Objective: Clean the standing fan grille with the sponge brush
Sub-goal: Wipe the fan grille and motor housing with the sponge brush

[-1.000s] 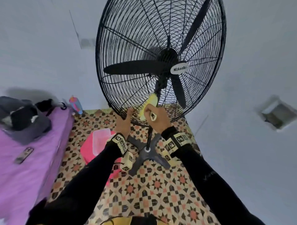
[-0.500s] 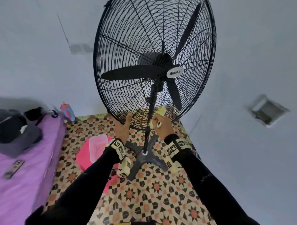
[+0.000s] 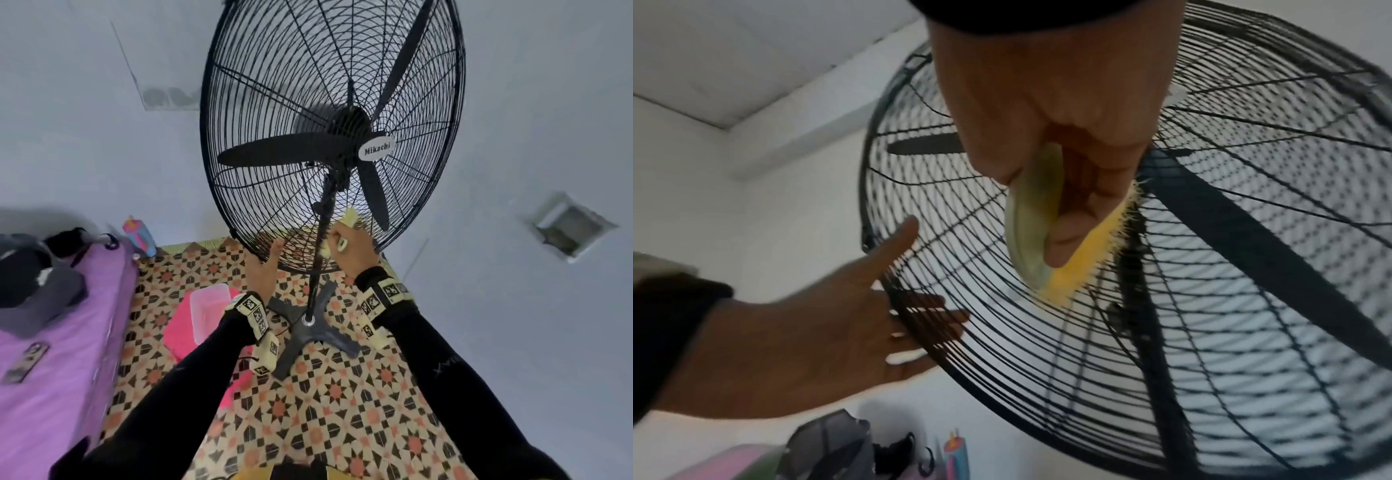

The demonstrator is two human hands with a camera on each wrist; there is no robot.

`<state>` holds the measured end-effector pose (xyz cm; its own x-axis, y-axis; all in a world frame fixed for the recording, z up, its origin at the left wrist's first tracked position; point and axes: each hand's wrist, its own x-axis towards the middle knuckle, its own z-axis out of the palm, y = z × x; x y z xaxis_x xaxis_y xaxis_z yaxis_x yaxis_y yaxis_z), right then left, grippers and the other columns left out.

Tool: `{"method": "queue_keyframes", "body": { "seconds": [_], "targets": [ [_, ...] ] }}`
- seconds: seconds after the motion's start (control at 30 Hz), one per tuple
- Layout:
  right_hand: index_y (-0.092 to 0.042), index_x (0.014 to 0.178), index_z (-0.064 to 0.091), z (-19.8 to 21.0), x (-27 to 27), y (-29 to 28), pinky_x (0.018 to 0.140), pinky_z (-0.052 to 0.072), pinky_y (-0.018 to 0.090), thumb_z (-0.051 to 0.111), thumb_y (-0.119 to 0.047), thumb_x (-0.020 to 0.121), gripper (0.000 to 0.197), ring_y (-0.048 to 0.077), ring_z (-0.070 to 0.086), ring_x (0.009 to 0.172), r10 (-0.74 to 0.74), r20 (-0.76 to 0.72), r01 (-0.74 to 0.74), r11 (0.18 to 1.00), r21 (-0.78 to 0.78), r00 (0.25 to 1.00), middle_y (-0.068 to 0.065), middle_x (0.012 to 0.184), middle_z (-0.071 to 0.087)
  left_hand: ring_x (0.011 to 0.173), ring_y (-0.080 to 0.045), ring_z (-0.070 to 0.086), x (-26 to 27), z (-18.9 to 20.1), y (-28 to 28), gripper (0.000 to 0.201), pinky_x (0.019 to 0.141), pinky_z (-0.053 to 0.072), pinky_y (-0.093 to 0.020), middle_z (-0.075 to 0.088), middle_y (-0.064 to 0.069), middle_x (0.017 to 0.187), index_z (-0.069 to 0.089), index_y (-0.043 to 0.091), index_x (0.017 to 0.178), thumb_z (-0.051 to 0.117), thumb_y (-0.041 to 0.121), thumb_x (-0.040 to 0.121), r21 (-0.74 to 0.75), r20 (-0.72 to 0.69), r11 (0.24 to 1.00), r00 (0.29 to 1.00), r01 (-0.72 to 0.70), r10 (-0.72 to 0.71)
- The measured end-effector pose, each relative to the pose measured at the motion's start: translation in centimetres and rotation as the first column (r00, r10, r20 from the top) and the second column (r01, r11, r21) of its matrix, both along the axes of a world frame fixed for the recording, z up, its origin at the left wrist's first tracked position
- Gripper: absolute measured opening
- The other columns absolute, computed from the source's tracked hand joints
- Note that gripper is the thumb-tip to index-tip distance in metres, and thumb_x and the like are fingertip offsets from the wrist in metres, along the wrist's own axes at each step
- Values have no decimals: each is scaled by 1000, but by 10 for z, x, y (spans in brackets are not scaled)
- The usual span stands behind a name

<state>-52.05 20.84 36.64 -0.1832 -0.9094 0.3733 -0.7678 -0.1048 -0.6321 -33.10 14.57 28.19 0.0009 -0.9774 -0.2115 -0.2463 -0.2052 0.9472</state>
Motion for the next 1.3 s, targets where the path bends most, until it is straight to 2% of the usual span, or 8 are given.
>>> {"method": "queue_keyframes", "body": {
  "seconds": [0.13, 0.3, 0.53, 0.67, 0.8, 0.97, 1.2, 1.3],
  "targets": [
    [-18, 85, 51, 18, 22, 2, 60, 36, 13, 53, -3, 100, 21, 3, 47, 58, 216, 8, -212, 963, -164, 976, -10, 69, 49, 141, -55, 36, 1, 1, -1, 139, 112, 38, -68, 35, -36, 153, 28, -8, 151, 49, 102, 68, 24, -9, 999, 1000, -27, 27],
    [-12, 87, 56, -8, -1, -3, 57, 38, 20, 55, -3, 97, 14, 0, 44, 49, -3, -17, 4, 999, 40, 1000, -16, 65, 48, 152, -37, 31, 7, 16, 4, 126, 123, 29, -58, 29, -19, 166, 15, 12, 163, 50, 96, 76, -45, -55, 999, 999, 1, -3],
    [-14, 142, 40, 25, 24, 9, 43, 33, 20, 50, -8, 99, 45, 8, 40, 45, 73, 139, -52, 987, -150, 988, -4, 58, 45, 149, -42, 35, 8, 0, -8, 131, 120, 34, -60, 33, -22, 163, 20, 6, 159, 54, 97, 72, -32, -51, 999, 999, -8, 6],
    [-9, 157, 18, 10, 7, -2, 53, 51, 29, 54, -14, 99, 68, 8, 59, 56, -231, 289, 220, 973, 72, 929, 3, 77, 62, 104, -26, 67, 12, -1, -10, 117, 96, 57, -42, 69, -10, 119, 40, 8, 150, 53, 96, 74, -42, -15, 998, 999, -43, 42],
    [-6, 156, 18, 24, -5, -7, 72, 62, 37, 56, -20, 100, 69, 26, 69, 77, -295, 288, 279, 956, 94, 911, 11, 98, 68, 70, -9, 49, 11, 16, -1, 111, 75, 51, -17, 57, -3, 92, 24, -5, 156, 57, 76, 89, -55, -6, 998, 1000, -11, 11],
    [-10, 156, 20, 45, 15, -10, 54, 50, 19, 53, -14, 101, 64, 10, 61, 63, -264, 196, 268, 963, 7, 944, -11, 73, 48, 149, -27, 37, 10, 18, 3, 125, 125, 28, -50, 35, -13, 165, 9, 10, 165, 55, 89, 79, -103, -82, 995, 997, 5, -14],
    [-14, 156, 26, 39, -3, -10, 70, 59, 31, 54, -18, 100, 62, 26, 68, 81, -303, 185, 306, 952, 16, 935, 16, 100, 69, 153, -32, 30, 13, 17, 3, 120, 125, 26, -53, 26, -13, 169, 6, 20, 166, 52, 90, 80, -134, -54, 990, 997, 47, -55],
    [-11, 158, 24, 43, 2, -11, 58, 46, 8, 52, -14, 102, 63, 8, 61, 64, -249, 176, 252, 968, 1, 953, 3, 78, 63, 153, -36, 29, 9, 16, 4, 117, 125, 25, -51, 25, -18, 168, 7, 15, 166, 53, 84, 83, -79, -75, 997, 997, 16, -22]
  ]
}}
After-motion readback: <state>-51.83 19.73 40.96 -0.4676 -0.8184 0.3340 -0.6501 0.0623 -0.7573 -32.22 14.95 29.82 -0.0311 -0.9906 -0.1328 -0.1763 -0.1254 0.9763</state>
